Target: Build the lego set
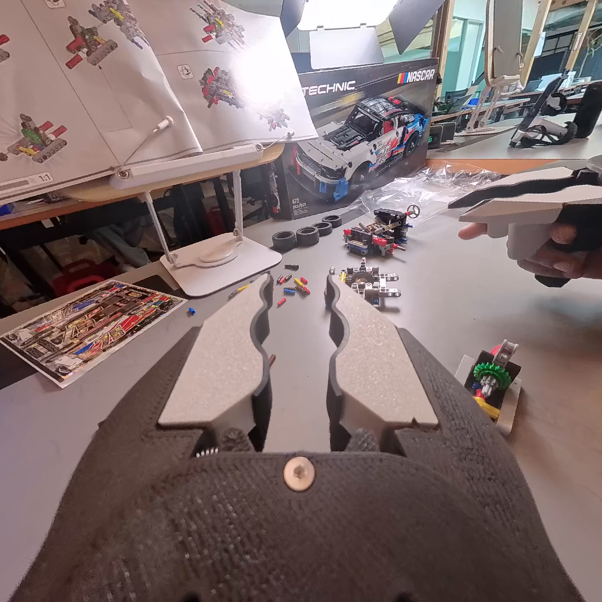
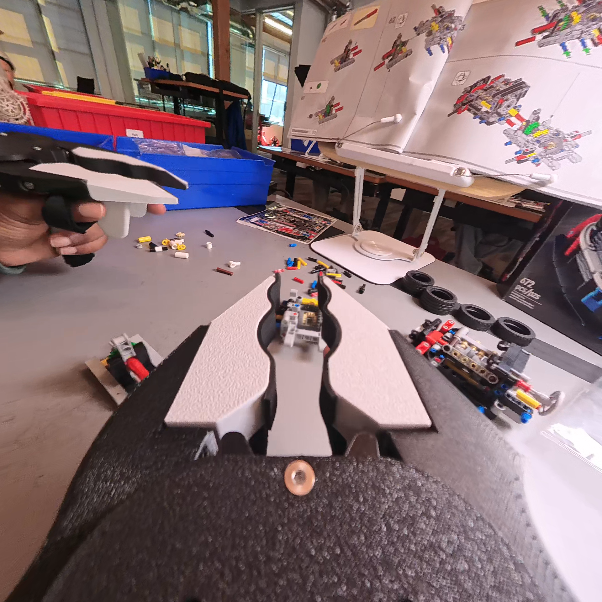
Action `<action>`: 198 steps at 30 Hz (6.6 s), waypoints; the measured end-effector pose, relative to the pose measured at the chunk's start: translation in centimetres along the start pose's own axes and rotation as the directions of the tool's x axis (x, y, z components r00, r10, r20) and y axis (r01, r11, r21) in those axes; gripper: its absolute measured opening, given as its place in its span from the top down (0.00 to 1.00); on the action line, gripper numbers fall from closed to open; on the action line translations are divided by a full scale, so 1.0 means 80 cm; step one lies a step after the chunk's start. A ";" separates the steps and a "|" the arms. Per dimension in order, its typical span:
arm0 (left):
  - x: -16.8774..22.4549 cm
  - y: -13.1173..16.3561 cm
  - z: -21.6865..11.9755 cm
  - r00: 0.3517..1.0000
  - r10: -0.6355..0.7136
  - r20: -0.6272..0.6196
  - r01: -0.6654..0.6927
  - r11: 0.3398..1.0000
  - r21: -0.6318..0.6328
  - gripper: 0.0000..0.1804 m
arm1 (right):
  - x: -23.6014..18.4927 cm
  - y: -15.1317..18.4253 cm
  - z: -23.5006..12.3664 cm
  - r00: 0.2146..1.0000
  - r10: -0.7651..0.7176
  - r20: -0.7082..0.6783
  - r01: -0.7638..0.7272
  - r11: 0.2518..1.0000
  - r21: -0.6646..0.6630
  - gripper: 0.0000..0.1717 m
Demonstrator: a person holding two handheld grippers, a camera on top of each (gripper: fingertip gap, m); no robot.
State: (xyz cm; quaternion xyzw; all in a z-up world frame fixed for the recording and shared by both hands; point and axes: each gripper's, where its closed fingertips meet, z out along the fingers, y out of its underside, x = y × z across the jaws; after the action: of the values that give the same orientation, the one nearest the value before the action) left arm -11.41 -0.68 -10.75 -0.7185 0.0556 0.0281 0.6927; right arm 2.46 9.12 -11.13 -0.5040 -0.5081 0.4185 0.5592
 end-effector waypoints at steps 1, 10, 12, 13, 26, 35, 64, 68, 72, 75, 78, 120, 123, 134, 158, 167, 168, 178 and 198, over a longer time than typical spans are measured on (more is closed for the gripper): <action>-0.001 0.001 0.000 1.000 -0.010 0.000 0.010 1.000 -0.003 0.83 | 0.008 -0.001 0.002 1.000 -0.003 -0.020 0.003 1.000 0.002 0.87; -0.004 0.014 0.006 0.996 -0.092 -0.005 0.092 0.996 -0.021 0.85 | 0.158 -0.032 0.083 0.984 0.165 -0.073 -0.167 0.986 -0.022 0.74; -0.005 0.015 0.006 0.996 -0.086 -0.002 0.086 0.996 -0.023 0.85 | 0.198 -0.033 0.122 0.951 0.301 -0.076 -0.302 0.953 -0.003 0.69; -0.006 0.016 0.006 0.997 -0.083 0.002 0.083 0.996 -0.025 0.85 | 0.218 -0.030 0.141 0.923 0.376 -0.078 -0.377 0.926 0.009 0.66; -0.018 0.023 0.004 0.995 -0.097 0.019 0.098 0.995 -0.037 0.87 | 0.313 -0.038 0.249 0.721 0.693 0.008 -0.683 0.708 0.179 0.72; -0.006 0.029 0.011 0.998 -0.067 -0.014 0.066 0.996 -0.065 0.87 | 0.292 -0.033 0.234 0.797 0.592 -0.117 -0.562 0.799 0.212 0.76; -0.007 0.035 0.012 0.998 -0.064 -0.011 0.063 0.994 -0.085 0.87 | 0.308 -0.030 0.246 0.811 0.581 -0.071 -0.572 0.812 0.114 0.75; -0.007 0.033 0.011 0.998 -0.057 -0.008 0.056 0.995 -0.082 0.87 | 0.305 -0.027 0.243 0.791 0.609 -0.056 -0.604 0.793 0.082 0.74; -0.023 0.023 0.015 0.998 -0.043 0.038 0.045 0.996 -0.070 0.86 | 0.287 -0.027 0.207 0.781 0.622 -0.052 -0.620 0.783 0.054 0.68; -0.048 -0.013 0.035 0.997 -0.008 0.071 0.010 0.999 -0.034 0.87 | 0.243 -0.037 0.156 0.838 0.544 -0.047 -0.543 0.839 0.032 0.68; -0.081 -0.076 0.070 0.991 0.060 0.118 -0.065 0.997 0.039 0.89 | 0.176 -0.050 0.094 0.881 0.473 -0.022 -0.473 0.881 0.003 0.71; -0.241 -0.223 0.316 0.950 0.103 0.294 -0.135 0.987 0.090 0.95 | 0.028 -0.017 -0.012 0.988 -0.012 -0.157 0.013 1.000 0.004 0.73; -0.234 -0.228 0.325 0.952 0.101 0.287 -0.132 0.987 0.091 0.95 | 0.025 -0.012 -0.013 0.988 -0.028 -0.154 0.027 1.000 -0.009 0.73; -0.221 -0.223 0.329 0.952 0.128 0.279 -0.153 0.986 0.069 0.95 | 0.054 0.009 -0.019 0.976 -0.030 -0.215 0.012 0.996 -0.085 0.72; -0.225 -0.216 0.264 0.938 0.205 0.278 -0.221 0.975 0.026 0.95 | 0.022 0.128 -0.042 0.832 -0.036 0.554 0.421 0.692 -0.586 0.76; -0.227 -0.204 0.252 0.933 0.210 0.293 -0.221 0.975 0.003 0.95 | 0.023 0.127 -0.091 0.754 0.071 0.654 0.431 0.698 -0.572 0.76; -0.228 -0.203 0.252 0.932 0.211 0.294 -0.221 0.975 0.000 0.95 | 0.021 0.126 -0.091 0.747 0.068 0.662 0.435 0.703 -0.563 0.76; -0.176 -0.189 0.213 0.972 0.168 0.162 -0.171 0.985 0.007 0.91 | -0.001 0.132 -0.095 0.678 0.029 0.735 0.511 0.700 -0.499 0.76; 0.174 0.108 -0.030 0.750 -0.082 -0.656 -0.314 0.829 -0.463 0.68 | -0.022 0.133 -0.098 0.726 -0.007 0.688 0.510 0.676 -0.532 0.67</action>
State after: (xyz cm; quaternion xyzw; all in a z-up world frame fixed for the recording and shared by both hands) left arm 1.32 -3.95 -20.83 -0.8439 0.3290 -0.1636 0.3908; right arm 10.46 7.83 -21.69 -0.4187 -0.8537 0.2518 0.1801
